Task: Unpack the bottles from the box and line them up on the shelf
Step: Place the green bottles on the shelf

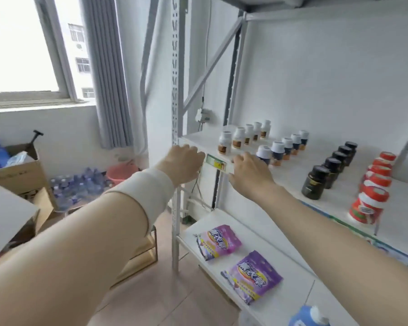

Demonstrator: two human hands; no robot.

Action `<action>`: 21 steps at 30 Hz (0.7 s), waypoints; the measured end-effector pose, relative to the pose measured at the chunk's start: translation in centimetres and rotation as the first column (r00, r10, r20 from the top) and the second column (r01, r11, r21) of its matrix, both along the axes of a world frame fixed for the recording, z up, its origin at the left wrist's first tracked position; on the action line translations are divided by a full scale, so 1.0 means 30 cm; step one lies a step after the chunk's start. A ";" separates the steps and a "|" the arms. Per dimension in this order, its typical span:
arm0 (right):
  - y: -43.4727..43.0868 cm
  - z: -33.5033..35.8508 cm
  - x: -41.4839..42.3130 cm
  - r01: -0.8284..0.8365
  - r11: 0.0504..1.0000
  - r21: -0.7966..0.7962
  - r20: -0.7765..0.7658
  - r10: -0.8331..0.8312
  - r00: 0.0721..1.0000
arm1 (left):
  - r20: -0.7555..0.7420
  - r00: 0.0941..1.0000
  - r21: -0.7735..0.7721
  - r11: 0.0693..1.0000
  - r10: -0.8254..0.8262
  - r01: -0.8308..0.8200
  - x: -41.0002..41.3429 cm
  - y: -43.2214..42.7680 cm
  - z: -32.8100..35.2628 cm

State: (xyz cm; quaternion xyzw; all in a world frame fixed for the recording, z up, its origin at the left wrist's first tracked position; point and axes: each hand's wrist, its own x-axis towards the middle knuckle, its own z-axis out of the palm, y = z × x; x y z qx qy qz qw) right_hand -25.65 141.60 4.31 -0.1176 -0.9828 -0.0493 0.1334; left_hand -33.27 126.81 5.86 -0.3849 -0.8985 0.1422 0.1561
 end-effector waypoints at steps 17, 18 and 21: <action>-0.446 -0.719 -1.174 -0.350 0.935 0.051 0.458 0.290 0.841 | 0.266 0.860 -0.301 0.885 0.435 -0.355 -1.036 -0.626 -0.712; -0.446 -0.761 -1.237 -0.358 0.933 0.040 0.489 0.294 0.821 | 0.295 0.839 -0.314 0.876 0.457 -0.366 -1.091 -0.634 -0.752; -0.463 -0.885 -1.398 -0.379 0.925 0.002 0.608 0.300 0.736 | 0.376 0.777 -0.353 0.853 0.505 -0.384 -1.234 -0.661 -0.877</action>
